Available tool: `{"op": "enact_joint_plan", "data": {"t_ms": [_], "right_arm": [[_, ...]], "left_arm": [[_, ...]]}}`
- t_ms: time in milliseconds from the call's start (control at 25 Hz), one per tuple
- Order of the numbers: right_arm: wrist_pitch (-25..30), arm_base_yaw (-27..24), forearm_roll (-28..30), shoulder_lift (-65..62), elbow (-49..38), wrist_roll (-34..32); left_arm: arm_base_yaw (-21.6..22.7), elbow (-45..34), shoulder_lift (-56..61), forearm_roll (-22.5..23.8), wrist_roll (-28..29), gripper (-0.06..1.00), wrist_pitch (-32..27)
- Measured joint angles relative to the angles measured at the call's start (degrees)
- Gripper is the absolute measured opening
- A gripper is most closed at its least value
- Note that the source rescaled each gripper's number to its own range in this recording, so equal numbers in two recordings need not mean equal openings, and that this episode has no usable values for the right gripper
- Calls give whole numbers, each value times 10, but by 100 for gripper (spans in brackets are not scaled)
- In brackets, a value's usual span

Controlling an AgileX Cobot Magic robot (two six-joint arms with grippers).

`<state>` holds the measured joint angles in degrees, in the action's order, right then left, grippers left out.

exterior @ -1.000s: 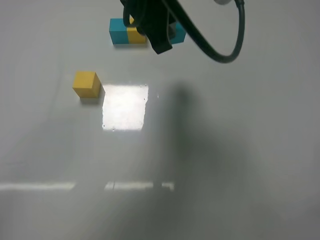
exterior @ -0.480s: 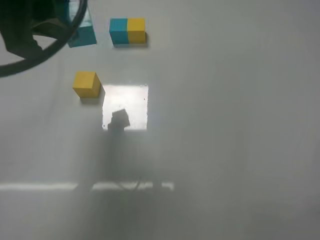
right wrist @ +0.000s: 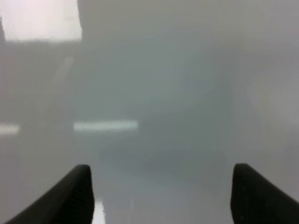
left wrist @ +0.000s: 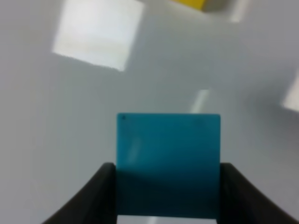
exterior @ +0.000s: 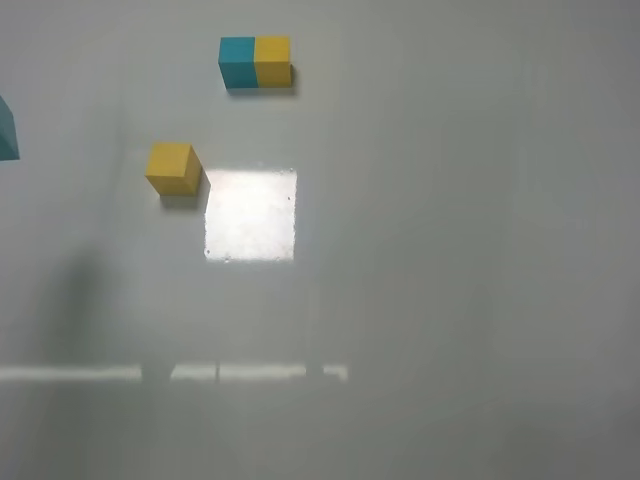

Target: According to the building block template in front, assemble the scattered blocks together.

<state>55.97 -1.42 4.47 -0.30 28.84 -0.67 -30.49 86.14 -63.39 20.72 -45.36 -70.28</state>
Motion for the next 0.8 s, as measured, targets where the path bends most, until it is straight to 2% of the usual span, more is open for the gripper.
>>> {"op": "enact_joint_plan", "data": {"t_ms": [280, 360, 560, 800], "right_arm": [[0, 0, 0, 0, 0, 0], [0, 0, 0, 0, 0, 0], [0, 0, 0, 0, 0, 0], [0, 0, 0, 0, 0, 0]], "left_arm": [[60, -2, -53, -5, -73, 2, 0], [63, -2, -73, -8, -80, 2, 3], [64, -2, -105, -9, -83, 2, 61], [64, -2, -130, -10, -83, 2, 59]]}}
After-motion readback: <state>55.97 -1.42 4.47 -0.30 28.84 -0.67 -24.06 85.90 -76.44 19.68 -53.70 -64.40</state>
